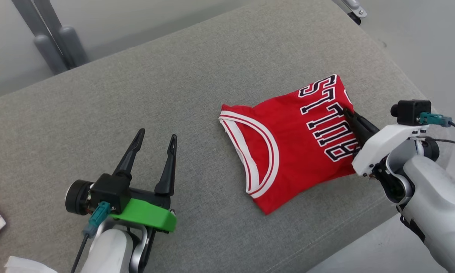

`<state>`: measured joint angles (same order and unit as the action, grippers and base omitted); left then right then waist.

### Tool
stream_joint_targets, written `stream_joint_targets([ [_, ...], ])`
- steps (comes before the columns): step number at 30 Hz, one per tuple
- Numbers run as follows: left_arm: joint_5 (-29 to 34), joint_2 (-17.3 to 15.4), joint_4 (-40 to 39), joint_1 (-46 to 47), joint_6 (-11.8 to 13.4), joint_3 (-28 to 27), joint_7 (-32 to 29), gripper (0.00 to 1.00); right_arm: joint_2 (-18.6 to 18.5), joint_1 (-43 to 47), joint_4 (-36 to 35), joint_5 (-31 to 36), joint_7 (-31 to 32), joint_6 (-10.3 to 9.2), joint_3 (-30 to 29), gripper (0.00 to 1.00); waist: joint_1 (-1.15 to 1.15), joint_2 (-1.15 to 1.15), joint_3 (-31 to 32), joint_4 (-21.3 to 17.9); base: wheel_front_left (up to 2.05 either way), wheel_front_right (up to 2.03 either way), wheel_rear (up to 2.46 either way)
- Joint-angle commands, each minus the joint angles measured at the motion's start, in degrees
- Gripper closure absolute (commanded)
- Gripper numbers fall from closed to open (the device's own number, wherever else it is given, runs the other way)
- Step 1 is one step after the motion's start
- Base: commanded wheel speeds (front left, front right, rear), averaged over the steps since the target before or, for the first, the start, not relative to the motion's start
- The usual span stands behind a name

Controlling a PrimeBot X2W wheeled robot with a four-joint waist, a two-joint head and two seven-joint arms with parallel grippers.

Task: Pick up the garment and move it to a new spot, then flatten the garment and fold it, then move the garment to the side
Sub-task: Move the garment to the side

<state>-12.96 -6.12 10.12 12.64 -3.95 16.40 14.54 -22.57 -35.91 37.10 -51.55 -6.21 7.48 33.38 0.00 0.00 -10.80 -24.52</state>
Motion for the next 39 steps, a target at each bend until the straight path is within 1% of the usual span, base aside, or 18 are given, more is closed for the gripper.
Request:
stream_joint_targets([
  [1,0.8,-0.7,-0.3,1.4,-0.1,-0.2,-0.3,0.0,-0.2,-1.8,0.1,0.5,-0.9,0.03,0.6,1.0,0.0,0.0,-2.4,-0.4,0.0,0.0,0.0],
  [4,1.1,-1.4,-1.2,2.2,0.0,-0.1,-1.3,0.0,-1.4,-5.1,0.7,1.0,-2.8,0.03,1.9,1.0,0.0,0.0,-5.1,0.8,0.0,0.0,0.0],
  [9,1.5,-2.8,-2.8,3.9,0.3,-0.1,-2.9,0.0,-3.0,-11.0,2.5,0.2,-5.8,0.03,2.9,1.0,0.0,0.0,-9.8,2.7,0.0,0.0,0.0],
  [14,2.5,-4.2,-5.0,5.6,0.2,0.2,-4.8,0.0,-5.6,-16.7,5.1,-1.1,-7.7,0.03,3.3,1.0,0.0,0.0,-14.5,4.7,0.0,0.0,0.0],
  [21,3.0,-5.9,-7.9,7.3,0.4,0.0,-6.7,0.0,-10.3,-22.0,9.6,-3.9,-8.7,0.03,1.7,1.0,0.0,0.0,-18.9,6.6,0.0,0.0,0.0],
  [25,3.1,-6.5,-8.9,7.7,0.5,0.1,-7.2,0.0,-12.1,-23.5,14.5,-5.4,-8.9,0.03,-0.1,1.0,0.0,0.0,-20.4,7.4,0.0,0.0,0.0],
  [31,3.2,-6.7,-9.6,8.3,0.7,0.5,-7.6,0.0,-12.7,-24.8,22.6,-6.3,-9.0,0.03,-2.9,1.0,0.0,0.0,-21.6,8.6,0.0,0.0,0.0],
  [34,3.2,-6.9,-9.9,8.3,1.1,0.4,-7.5,0.0,-12.1,-24.9,25.7,-4.7,-9.0,0.03,-4.8,1.0,0.0,0.0,-21.7,9.0,0.0,0.0,0.0],
  [35,3.1,-6.9,-9.9,8.2,1.1,0.4,-7.4,0.0,-11.7,-25.0,26.9,-4.1,-9.0,0.03,-5.3,0.54,0.0,0.0,-21.6,9.2,0.0,0.0,0.0],
  [36,2.9,-7.0,-9.8,8.1,1.1,0.4,-7.3,0.0,-11.4,-25.2,27.9,-3.4,-9.0,0.03,-5.5,0.0,0.0,0.0,-21.4,9.3,0.0,0.0,0.0],
  [39,2.6,-6.5,-9.4,7.9,1.5,0.6,-6.8,0.0,-11.6,-26.3,30.7,-0.7,-9.0,0.03,-6.3,0.0,0.0,0.0,-20.2,9.8,0.0,0.0,0.0],
])
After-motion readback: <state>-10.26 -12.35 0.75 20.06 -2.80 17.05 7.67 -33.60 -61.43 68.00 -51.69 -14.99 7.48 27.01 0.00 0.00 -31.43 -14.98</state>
